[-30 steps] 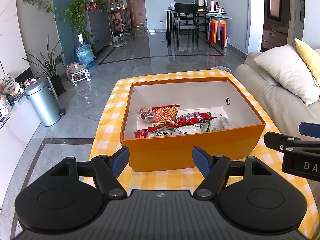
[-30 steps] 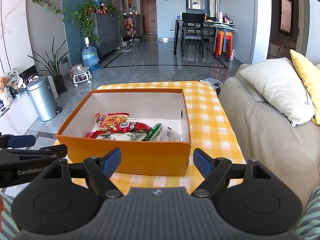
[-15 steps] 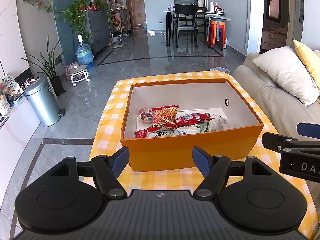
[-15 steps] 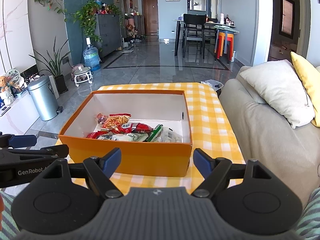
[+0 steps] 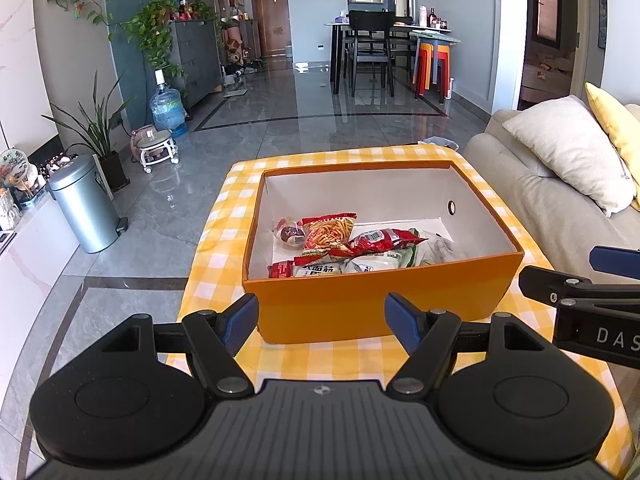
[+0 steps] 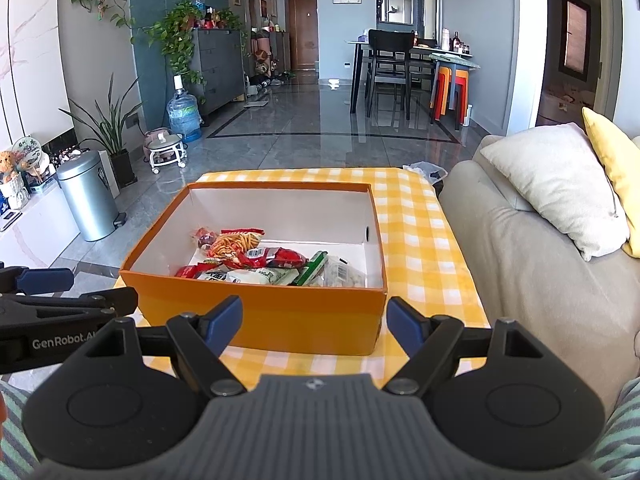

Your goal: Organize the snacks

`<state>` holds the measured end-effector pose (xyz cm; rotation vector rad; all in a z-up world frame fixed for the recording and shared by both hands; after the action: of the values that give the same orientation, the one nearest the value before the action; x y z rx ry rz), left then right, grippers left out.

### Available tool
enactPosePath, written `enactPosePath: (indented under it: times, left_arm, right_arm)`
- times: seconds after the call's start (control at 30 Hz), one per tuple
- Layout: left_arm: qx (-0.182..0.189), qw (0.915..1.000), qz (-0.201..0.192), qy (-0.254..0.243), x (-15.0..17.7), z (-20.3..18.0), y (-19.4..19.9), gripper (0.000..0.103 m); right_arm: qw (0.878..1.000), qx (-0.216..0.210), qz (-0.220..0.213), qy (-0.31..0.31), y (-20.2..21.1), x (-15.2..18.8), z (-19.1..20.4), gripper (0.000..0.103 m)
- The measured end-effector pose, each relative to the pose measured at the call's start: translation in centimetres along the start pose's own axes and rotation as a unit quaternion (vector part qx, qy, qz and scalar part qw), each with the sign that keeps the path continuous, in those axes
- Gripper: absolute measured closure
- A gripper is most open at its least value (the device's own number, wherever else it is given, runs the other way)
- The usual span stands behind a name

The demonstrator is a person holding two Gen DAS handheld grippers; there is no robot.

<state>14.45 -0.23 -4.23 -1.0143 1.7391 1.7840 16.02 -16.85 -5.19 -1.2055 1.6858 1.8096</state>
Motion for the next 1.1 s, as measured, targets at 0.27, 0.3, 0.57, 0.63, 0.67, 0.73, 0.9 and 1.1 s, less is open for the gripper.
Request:
enactPosePath:
  times: [0.27,0.3,0.57,0.63,0.67,0.73,0.9,1.1]
  left_arm:
    - [0.002,1.0000,0.002,0.002,-0.02,0.04,0.02,0.019]
    - [0.002,1.0000,0.002,0.002,-0.03,0.04,0.02,0.019]
    - [0.004,1.0000,-0.001,0.006,0.09,-0.01,0.10,0.019]
    - [0.002,1.0000,0.000,0.006,0.08,0.03,0.01,0.019]
    - [0.003,1.0000,0.001,0.007,0.08,0.04,-0.02,0.019]
    - [0.002,1.0000,0.000,0.007,0.05,0.17,-0.07,0.019]
    - [-0.002,1.0000,-0.001,0.008,0.08,0.12,0.03,0.018]
    - [-0.004,1.0000,0.000,0.002,0.12,-0.01,0.20,0.018]
  right_arm:
    - [1.000,0.002,0.000,0.003,0.10,-0.20,0.21,0.027]
    - [1.000,0.002,0.000,0.003,0.14,-0.24,0.22,0.027]
    - [1.000,0.003,0.000,0.002,0.21,-0.39,0.32,0.026]
    - [1.000,0.003,0.001,0.002,0.20,-0.38,0.37,0.026]
    - [1.000,0.003,0.001,0.002,0.21,-0.37,0.35,0.026]
    - [1.000,0.003,0.001,0.003,0.22,-0.38,0.36,0.026]
    - [1.000,0.003,0.001,0.002,0.20,-0.34,0.36,0.026]
    - [1.000,0.002,0.003,0.001,0.25,-0.24,0.31,0.025]
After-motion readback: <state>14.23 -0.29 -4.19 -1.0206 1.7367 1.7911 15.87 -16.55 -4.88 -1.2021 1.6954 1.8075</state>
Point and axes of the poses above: each gripper's, at about its wrist camera, not at the fingertips, and y roughly against the way its jaws point, z to its left, x to its underside, the point moved 2 cm from there along -y, roughly the way its jaws point, and after that the axes turned 10 degrees about y, right-handed, at the moved point
